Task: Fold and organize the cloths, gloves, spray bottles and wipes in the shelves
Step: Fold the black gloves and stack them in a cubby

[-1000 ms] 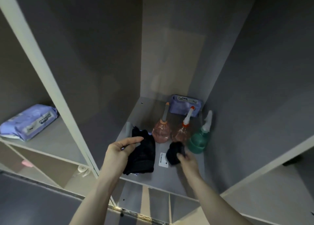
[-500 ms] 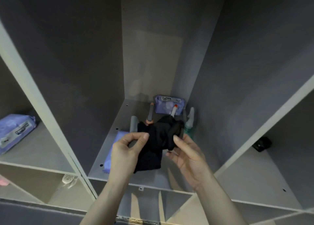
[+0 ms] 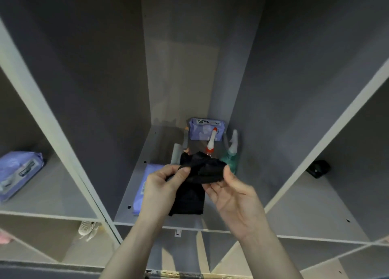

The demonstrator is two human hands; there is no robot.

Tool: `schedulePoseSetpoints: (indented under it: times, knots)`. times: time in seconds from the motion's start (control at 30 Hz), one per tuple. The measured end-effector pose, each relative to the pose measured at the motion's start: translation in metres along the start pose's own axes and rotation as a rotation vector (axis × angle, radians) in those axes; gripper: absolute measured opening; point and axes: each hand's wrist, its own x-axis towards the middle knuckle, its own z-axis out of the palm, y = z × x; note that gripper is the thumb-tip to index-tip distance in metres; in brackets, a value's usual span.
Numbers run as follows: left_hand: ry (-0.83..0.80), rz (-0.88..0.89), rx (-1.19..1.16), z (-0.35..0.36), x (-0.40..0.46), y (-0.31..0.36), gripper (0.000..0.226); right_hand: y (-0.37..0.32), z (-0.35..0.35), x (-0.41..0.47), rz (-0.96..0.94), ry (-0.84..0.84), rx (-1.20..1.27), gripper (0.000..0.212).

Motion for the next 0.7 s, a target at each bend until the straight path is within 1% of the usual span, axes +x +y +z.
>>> schedulePoseSetpoints:
  times: [0.07,0.1,0.13,0.17,0.2,0.27,0.33,0.37,0.43,0.47,0.5,0.53,0.63,0.67,0.7]
  knots:
    - [0.004,-0.054,-0.082,0.001,0.0,0.0,0.015,-0.002,0.002,0.0,0.065,-0.046,0.174,0.029]
    - [0.007,-0.064,-0.107,0.002,-0.001,0.0,0.017,-0.003,0.004,-0.001,0.073,-0.057,0.223,0.041]
    - [0.007,-0.063,-0.127,0.003,-0.002,-0.001,0.02,-0.002,0.004,0.0,0.077,-0.052,0.241,0.05]
    - [0.01,-0.065,-0.155,0.005,-0.003,-0.001,0.023,-0.001,0.005,0.001,0.082,-0.043,0.237,0.052]
    - [0.022,-0.083,-0.195,0.006,-0.003,-0.002,0.024,-0.001,0.006,0.002,0.09,-0.028,0.209,0.051]
    - [0.025,-0.159,-0.327,0.007,-0.003,-0.001,0.018,0.001,0.007,0.006,0.086,0.003,0.102,0.051]
    - [-0.037,-0.199,-0.418,0.008,-0.003,0.003,0.014,0.004,0.005,0.012,0.018,0.07,-0.049,0.059]
    - [-0.071,-0.181,-0.426,0.007,-0.004,0.005,0.015,0.004,0.003,0.015,-0.039,0.098,-0.1,0.066]
    - [-0.102,-0.094,-0.368,0.006,-0.004,0.005,0.016,0.004,-0.001,0.016,-0.119,0.148,-0.15,0.07]
    - [-0.102,-0.041,-0.305,0.005,-0.004,0.006,0.028,0.003,-0.003,0.015,-0.132,0.139,-0.159,0.071]
    - [-0.099,-0.002,-0.249,0.005,-0.003,0.006,0.039,0.003,-0.005,0.014,-0.13,0.117,-0.158,0.074]
    - [-0.099,0.019,-0.211,0.005,-0.003,0.005,0.045,0.001,-0.006,0.012,-0.118,0.101,-0.158,0.077]
    - [-0.111,0.05,-0.191,0.006,-0.004,0.003,0.04,-0.002,-0.011,0.013,-0.106,0.087,-0.167,0.083]
    - [-0.121,0.062,-0.186,0.007,-0.005,0.003,0.042,-0.004,-0.011,0.012,-0.1,0.093,-0.163,0.083]
    - [-0.12,0.072,-0.176,0.008,-0.004,0.003,0.046,-0.004,-0.013,0.012,-0.09,0.092,-0.154,0.079]
